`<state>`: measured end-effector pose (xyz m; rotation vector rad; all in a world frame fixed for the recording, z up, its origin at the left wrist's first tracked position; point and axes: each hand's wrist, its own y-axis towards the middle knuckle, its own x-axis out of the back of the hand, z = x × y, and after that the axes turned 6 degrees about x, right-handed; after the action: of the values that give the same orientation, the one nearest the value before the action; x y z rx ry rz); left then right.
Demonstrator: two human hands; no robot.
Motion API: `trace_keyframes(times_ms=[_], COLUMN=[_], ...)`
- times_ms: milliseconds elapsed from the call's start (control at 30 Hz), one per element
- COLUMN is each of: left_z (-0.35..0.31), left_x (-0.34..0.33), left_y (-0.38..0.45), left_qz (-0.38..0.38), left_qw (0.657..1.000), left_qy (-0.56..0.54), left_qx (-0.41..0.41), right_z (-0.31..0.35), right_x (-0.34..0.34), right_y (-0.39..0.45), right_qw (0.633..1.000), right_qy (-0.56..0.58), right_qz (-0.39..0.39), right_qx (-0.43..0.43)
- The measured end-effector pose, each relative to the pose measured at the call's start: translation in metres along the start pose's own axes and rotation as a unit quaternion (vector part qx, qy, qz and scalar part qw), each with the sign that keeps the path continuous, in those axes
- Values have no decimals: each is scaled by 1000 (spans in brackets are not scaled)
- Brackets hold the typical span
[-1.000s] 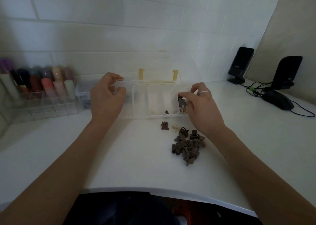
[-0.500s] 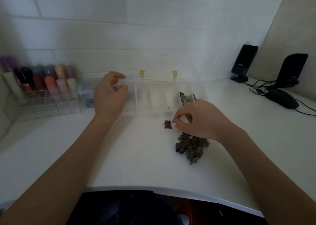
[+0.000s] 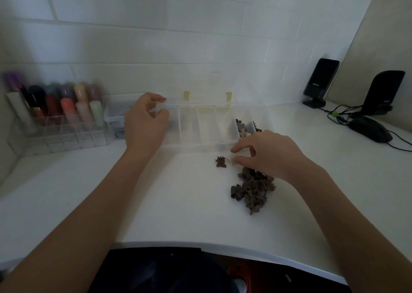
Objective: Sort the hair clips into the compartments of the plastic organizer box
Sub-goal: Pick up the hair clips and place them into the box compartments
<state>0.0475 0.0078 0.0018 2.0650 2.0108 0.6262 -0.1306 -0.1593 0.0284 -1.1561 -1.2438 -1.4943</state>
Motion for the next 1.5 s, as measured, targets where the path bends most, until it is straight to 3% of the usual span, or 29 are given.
trace_keyframes(times_ms=[200,267,433,567,667,767,1033,1333,1500], left_z=[1,1,3,6,6,6,3,-2,-6], left_x=[-1,0,0,-1,-1,-1,-4,-4,-2], left_y=[0,1,4,6,4,3,-4,4,-1], left_qz=[2,4,12,17,14,16,67,220,264], left_qw=[1000,1000,1000,999,999,999,994,941,921], left_qy=[-2,-6,-14,-26,-30,-32,-75,-232,-245], left_qx=[4,4,6,10,2,-18,-47,111,146], right_z=[0,1,6,6,7,8,11,6,4], right_x=[-4,-6,2,3,5,5,-2,-2,-2], right_y=[3,4,8,7,4,3,3,4,4], right_qw=[998,989,904,830,777,749,765,774,771], right_qy=[52,140,395,527,605,647,628,617,619], right_qz=[-9,-45,-154,-146,-145,-129,-120,-118,-119], right_qx=[18,23,-44,-107,-95,-63,-71,-84,-87])
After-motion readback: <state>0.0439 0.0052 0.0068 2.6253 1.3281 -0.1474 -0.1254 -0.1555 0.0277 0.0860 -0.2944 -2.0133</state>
